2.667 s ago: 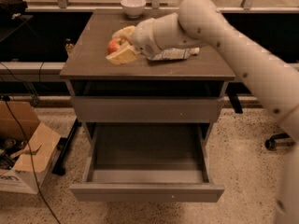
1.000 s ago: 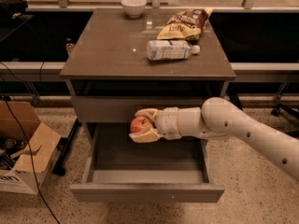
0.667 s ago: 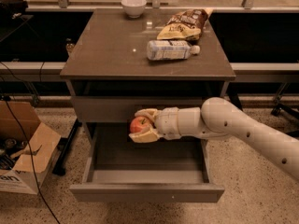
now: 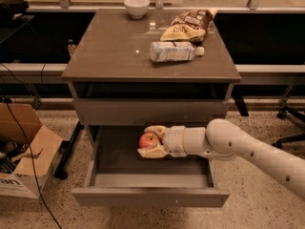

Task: Place apple into middle drawer

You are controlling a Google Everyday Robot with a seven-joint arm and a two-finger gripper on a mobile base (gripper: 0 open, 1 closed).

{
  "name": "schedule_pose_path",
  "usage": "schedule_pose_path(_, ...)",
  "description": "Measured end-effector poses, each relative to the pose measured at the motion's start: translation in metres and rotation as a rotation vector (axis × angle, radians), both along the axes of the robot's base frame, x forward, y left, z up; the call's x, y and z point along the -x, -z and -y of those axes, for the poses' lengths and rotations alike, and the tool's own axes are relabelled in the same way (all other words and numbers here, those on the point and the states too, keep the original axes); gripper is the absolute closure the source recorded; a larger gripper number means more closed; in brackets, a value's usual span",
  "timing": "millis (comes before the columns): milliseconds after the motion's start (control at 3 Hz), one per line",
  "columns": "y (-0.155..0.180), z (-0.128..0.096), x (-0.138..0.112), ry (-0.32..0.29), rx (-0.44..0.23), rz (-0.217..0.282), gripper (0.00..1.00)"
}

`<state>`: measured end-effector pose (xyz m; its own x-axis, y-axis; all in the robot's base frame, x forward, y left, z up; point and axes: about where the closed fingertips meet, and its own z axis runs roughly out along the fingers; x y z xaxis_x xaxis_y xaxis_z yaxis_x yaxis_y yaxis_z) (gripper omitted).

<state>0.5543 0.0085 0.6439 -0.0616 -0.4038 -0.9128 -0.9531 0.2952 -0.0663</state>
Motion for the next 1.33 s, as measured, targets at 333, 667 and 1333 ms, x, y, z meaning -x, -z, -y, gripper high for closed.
schedule_pose_path(333, 0.042, 0.016, -0.004, 0.03, -0.008, -0.028, 1.0)
schedule_pose_path(667, 0.083, 0.031, -0.013, 0.047, -0.024, -0.067, 1.0)
schedule_pose_path(1333, 0.129, 0.043, -0.027, 0.063, -0.038, -0.122, 1.0)
